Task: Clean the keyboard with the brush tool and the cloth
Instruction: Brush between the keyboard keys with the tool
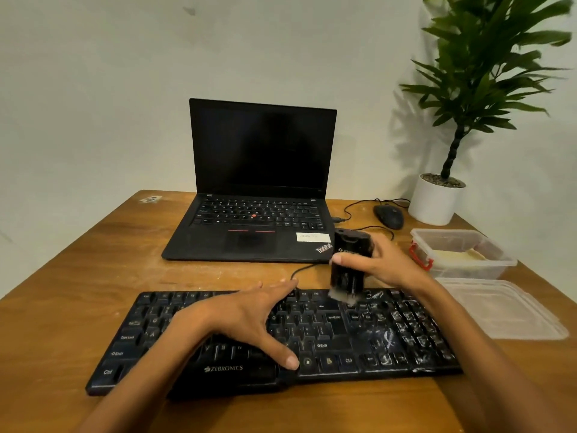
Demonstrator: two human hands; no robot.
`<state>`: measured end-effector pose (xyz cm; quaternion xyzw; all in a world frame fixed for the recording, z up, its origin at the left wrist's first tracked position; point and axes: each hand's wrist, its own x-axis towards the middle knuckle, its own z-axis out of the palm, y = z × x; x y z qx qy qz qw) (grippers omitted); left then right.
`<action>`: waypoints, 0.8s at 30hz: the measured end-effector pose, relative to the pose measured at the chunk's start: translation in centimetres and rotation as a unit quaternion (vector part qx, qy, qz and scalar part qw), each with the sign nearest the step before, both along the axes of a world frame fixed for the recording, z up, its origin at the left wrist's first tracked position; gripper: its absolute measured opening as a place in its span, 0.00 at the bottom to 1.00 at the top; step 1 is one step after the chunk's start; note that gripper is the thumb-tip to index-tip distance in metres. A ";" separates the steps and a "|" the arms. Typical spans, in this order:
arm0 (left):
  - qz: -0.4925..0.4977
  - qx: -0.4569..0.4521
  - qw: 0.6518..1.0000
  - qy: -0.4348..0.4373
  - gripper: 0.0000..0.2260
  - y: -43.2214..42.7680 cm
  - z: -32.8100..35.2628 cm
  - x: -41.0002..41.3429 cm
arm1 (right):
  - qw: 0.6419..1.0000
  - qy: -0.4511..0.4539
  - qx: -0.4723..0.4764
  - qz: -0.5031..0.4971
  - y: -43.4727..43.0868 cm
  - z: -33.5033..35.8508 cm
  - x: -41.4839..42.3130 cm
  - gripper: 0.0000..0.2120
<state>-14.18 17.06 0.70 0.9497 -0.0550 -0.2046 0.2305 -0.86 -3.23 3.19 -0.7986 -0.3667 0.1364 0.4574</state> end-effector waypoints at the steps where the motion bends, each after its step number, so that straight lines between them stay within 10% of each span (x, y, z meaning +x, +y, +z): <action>1: 0.000 0.005 1.000 0.005 0.51 -0.1 0.2 0.0 | 0.999 -0.036 -0.005 -0.021 -0.5 0.5 0.4 0.09; 15: -0.061 0.059 0.995 0.043 0.49 -3.6 1.6 3.8 | 0.991 -0.035 0.036 -0.124 -6.0 -0.4 1.4 0.08; 24: -0.069 0.034 0.997 0.001 0.50 -4.3 0.8 4.1 | 0.995 0.039 0.090 0.004 -2.7 -1.3 -1.7 0.10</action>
